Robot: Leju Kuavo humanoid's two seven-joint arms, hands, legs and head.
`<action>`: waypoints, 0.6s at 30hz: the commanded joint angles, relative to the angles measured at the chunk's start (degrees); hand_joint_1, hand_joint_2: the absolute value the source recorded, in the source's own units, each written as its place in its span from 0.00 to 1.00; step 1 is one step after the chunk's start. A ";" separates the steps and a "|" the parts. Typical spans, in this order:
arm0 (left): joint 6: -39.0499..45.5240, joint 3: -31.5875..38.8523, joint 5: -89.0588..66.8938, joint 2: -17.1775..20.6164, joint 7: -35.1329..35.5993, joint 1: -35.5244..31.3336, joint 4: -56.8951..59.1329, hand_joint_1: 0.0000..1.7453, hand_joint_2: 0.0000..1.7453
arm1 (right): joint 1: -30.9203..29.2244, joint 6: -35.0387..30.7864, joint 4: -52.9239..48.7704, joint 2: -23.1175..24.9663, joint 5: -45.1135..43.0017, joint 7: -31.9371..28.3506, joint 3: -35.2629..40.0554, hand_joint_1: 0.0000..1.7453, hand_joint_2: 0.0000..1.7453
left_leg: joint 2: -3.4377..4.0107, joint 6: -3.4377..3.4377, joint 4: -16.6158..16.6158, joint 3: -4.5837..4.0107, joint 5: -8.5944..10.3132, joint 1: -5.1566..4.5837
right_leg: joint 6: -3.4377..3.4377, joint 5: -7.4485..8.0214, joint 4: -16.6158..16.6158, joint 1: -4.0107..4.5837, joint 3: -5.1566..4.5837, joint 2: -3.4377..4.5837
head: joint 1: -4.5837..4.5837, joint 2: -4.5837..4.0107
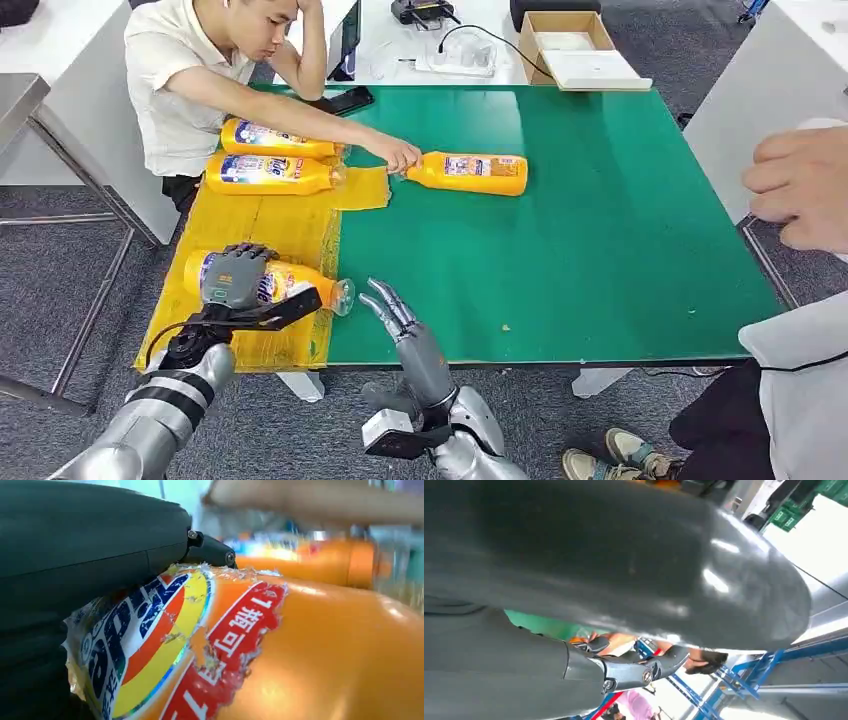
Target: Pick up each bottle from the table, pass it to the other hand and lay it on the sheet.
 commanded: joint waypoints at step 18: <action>-19.68 -7.18 15.20 0.64 -3.57 -4.86 9.15 0.00 1.00 | -0.62 1.16 4.79 0.32 -3.24 -1.88 -2.06 0.00 0.00 | -0.08 -0.08 -0.11 0.46 -0.06 0.02 | -0.11 -0.06 -0.10 0.03 0.52 -0.04 | -0.02 0.00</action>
